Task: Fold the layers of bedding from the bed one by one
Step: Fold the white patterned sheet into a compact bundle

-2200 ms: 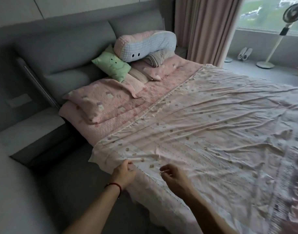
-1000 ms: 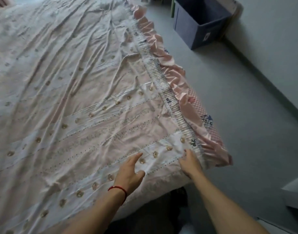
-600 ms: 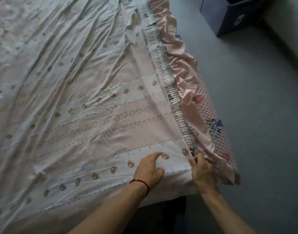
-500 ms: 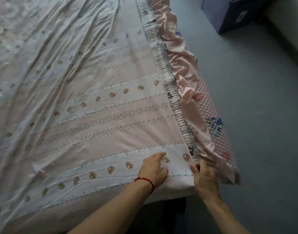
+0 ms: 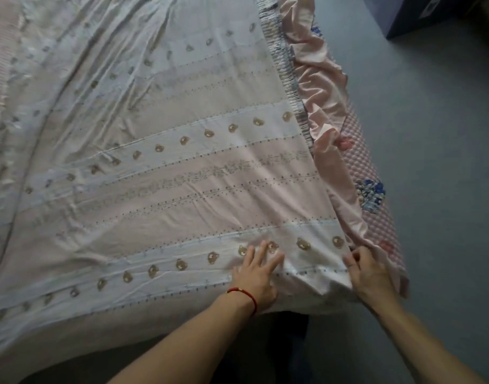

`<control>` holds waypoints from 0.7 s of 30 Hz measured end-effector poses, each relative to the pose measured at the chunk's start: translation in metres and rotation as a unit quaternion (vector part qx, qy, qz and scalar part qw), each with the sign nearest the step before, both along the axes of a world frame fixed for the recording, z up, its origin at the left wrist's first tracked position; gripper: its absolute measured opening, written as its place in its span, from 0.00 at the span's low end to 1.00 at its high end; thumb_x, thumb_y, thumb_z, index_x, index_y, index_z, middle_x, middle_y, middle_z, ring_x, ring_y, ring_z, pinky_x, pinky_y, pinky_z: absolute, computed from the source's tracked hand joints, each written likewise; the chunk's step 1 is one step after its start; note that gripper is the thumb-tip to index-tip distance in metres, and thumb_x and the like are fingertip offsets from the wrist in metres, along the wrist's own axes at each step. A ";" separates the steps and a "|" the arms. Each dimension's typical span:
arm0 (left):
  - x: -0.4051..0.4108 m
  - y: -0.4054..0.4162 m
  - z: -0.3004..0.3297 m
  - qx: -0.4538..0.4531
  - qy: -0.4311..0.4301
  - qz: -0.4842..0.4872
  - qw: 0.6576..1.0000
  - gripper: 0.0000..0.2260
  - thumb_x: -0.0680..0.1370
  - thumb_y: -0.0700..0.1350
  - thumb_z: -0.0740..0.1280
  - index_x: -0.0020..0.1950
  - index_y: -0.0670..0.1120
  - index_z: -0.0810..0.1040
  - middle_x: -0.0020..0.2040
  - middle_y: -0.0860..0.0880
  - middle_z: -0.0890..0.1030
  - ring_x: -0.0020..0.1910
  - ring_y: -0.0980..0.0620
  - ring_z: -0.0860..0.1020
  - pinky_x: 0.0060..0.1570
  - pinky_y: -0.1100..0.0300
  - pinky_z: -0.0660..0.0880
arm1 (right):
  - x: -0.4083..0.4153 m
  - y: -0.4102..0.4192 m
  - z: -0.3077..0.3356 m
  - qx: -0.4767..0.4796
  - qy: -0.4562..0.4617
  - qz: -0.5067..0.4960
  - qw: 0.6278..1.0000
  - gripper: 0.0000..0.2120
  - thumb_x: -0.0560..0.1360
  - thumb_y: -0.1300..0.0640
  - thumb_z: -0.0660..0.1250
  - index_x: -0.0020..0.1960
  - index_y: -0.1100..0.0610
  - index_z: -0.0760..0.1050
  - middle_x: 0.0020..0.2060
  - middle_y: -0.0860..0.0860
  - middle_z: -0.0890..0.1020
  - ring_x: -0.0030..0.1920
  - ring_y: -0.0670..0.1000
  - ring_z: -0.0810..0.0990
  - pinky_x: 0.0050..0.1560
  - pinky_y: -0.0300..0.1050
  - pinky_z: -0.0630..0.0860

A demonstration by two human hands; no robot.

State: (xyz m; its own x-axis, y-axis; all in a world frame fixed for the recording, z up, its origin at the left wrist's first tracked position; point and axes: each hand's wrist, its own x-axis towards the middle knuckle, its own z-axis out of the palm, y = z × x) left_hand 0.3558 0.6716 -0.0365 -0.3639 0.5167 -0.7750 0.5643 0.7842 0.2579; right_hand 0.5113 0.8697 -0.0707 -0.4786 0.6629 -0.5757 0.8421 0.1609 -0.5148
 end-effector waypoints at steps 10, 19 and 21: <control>0.021 -0.032 -0.007 0.042 0.002 -0.048 0.998 0.36 0.78 0.42 0.63 0.80 0.61 0.50 0.82 0.53 0.36 0.80 0.46 0.36 0.78 0.39 0.45 | 0.017 -0.001 0.003 0.032 -0.054 -0.018 0.998 0.11 0.82 0.51 0.65 0.52 0.59 0.71 0.47 0.62 0.80 0.47 0.63 0.79 0.49 0.59 0.78; 0.013 -0.117 0.021 0.036 0.003 0.131 0.991 0.32 0.80 0.42 0.63 0.80 0.60 0.55 0.83 0.54 0.43 0.81 0.49 0.45 0.79 0.48 0.54 | -0.001 -0.078 0.010 0.309 0.048 0.343 0.886 0.33 0.74 0.55 0.62 0.78 0.52 0.63 0.77 0.61 0.64 0.76 0.64 0.62 0.71 0.68 0.60; 0.005 -0.156 0.033 0.014 0.015 0.164 0.986 0.33 0.80 0.42 0.63 0.80 0.63 0.55 0.82 0.56 0.44 0.81 0.49 0.46 0.78 0.46 0.56 | -0.007 -0.082 0.001 0.273 -0.031 0.480 0.833 0.40 0.73 0.52 0.64 0.82 0.42 0.53 0.82 0.54 0.56 0.80 0.62 0.58 0.69 0.73 0.62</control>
State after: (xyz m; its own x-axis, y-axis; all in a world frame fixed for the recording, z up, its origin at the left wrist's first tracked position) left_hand 0.3611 0.5156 -0.0032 -0.5378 0.3889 -0.7480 0.2899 0.9185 0.2691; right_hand 0.5048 0.7880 -0.0696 -0.9198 0.1630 -0.3569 0.2125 0.9716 -0.1040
